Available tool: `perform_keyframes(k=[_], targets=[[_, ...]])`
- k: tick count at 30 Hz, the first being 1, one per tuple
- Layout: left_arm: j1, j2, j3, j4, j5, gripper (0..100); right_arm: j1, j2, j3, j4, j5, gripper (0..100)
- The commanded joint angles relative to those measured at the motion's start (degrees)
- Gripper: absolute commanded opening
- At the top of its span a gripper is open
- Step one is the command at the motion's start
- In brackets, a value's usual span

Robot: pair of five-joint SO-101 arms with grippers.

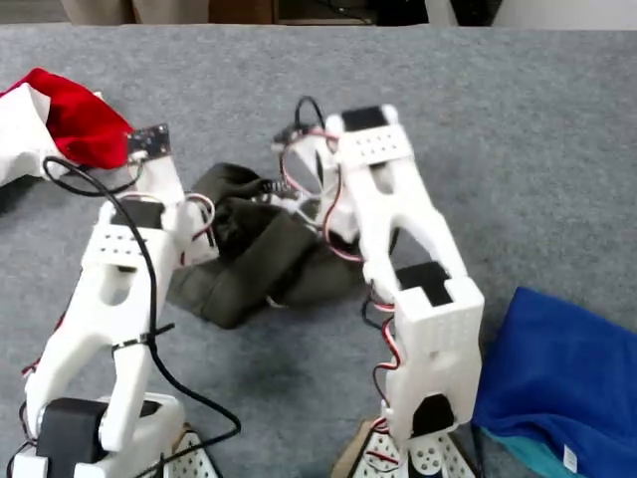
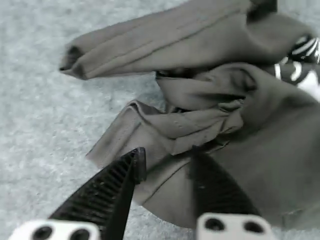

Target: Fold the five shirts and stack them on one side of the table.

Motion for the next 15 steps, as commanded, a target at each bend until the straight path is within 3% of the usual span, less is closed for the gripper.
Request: perform_keyframes(k=[1,9,15], targets=[[2.8,-1.0,2.5,-2.9,-0.1,9,1.2,-1.1,-12.1,2.1,1.0,0.5],[4.1,-1.0,11.1,-6.0,-10.3,2,-0.5,-10.0,-20.4,1.8,1.1,0.5],[4.2,-1.0,17.4,-5.9,-13.9,2,-0.6,-17.0,-35.9,1.8,3.3,0.5]])
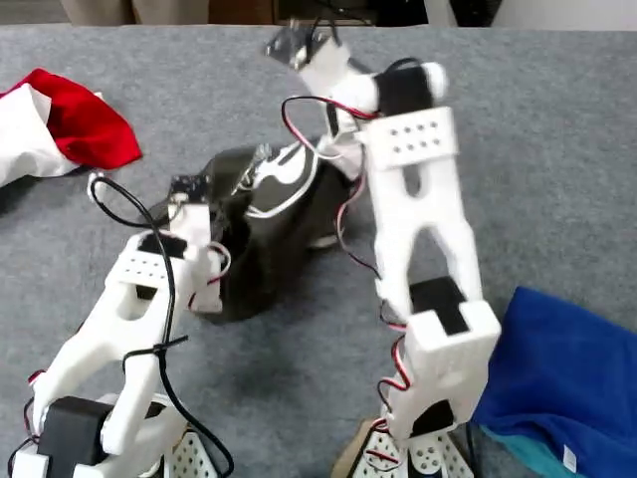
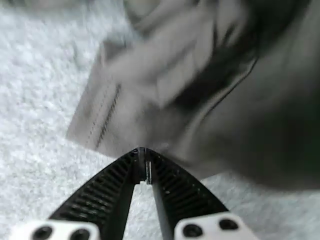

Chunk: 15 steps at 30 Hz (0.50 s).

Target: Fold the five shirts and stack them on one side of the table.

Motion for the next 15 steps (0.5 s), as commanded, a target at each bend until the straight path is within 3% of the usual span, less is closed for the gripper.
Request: perform_keyframes(k=[1,6,11,15], targets=[[0.5,-1.0,2.1,-0.4,-2.0,2,-1.2,-6.9,-12.7,0.6,2.2,0.5],[0.6,-1.5,2.5,5.4,-5.7,2,-4.3,-6.5,-22.1,0.4,2.5,1.9],[0.0,-1.7,-2.5,12.4,-10.0,2,-7.3,-4.6,-16.8,0.7,2.4,20.8],[-2.8,-1.7,-13.4,20.8,-9.8,2,-7.4,-5.2,-12.5,0.7,3.0,32.6]])
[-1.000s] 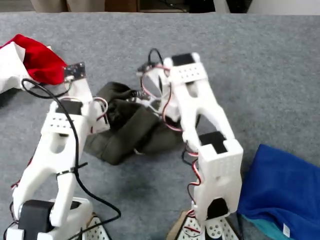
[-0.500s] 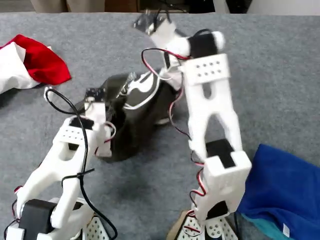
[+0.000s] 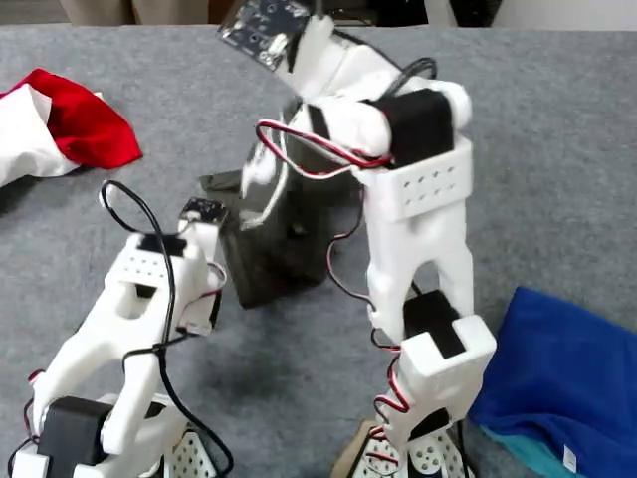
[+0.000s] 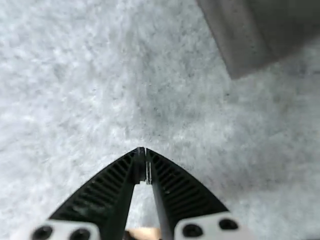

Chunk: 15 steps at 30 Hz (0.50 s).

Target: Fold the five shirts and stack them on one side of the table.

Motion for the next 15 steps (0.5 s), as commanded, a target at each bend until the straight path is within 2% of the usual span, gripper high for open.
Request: perform_keyframes(k=[1,5,7,10,15], targets=[[-4.4,-1.7,-12.4,6.5,-0.4,2,0.0,-2.4,2.3,0.6,2.1,34.5],[-13.8,-1.1,-26.7,7.5,4.3,2,4.8,-5.1,5.8,0.6,3.0,36.7],[-16.2,-0.5,-32.1,4.7,7.4,2,8.6,-6.3,9.0,0.6,3.0,35.6],[-15.5,2.1,-36.9,-0.9,10.5,4,13.0,-7.5,16.8,0.6,2.9,32.9],[-8.3,11.2,-42.5,-8.7,20.5,14,18.0,-9.8,33.3,0.1,2.9,26.3]])
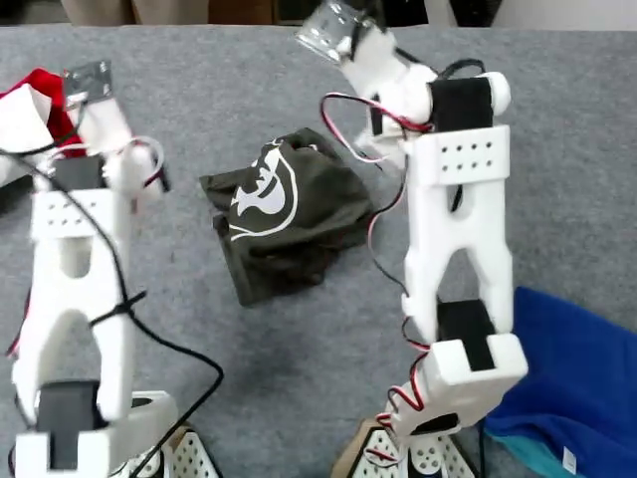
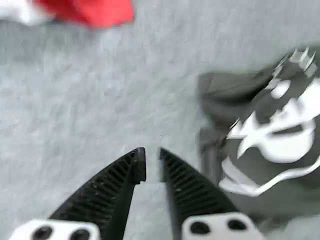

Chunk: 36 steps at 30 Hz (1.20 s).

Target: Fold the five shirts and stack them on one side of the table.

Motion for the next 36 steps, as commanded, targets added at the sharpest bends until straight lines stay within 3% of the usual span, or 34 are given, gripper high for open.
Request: perform_keyframes(k=[1,10,16,20,25,30,36], targets=[[5.0,6.1,-6.8,-5.1,6.9,15,3.8,-4.3,10.2,-0.4,0.5,25.3],[15.6,31.6,-22.9,-6.0,11.6,17,2.6,-4.1,29.4,-10.7,-2.4,23.9],[15.2,45.2,-29.6,-5.8,11.4,16,-2.2,1.5,36.1,-22.2,-2.7,23.9],[13.8,50.0,-35.1,-1.4,11.1,7,-2.2,10.8,33.3,-27.8,-2.7,23.9],[12.2,54.8,-43.0,6.0,9.1,2,-2.0,22.7,24.9,-25.8,-2.4,21.8],[9.5,56.9,-49.8,15.6,9.1,2,-1.5,27.6,16.0,-18.0,-2.5,0.2],[7.9,57.3,-52.9,25.4,5.5,2,0.0,25.8,13.2,-10.8,-2.2,0.4]])
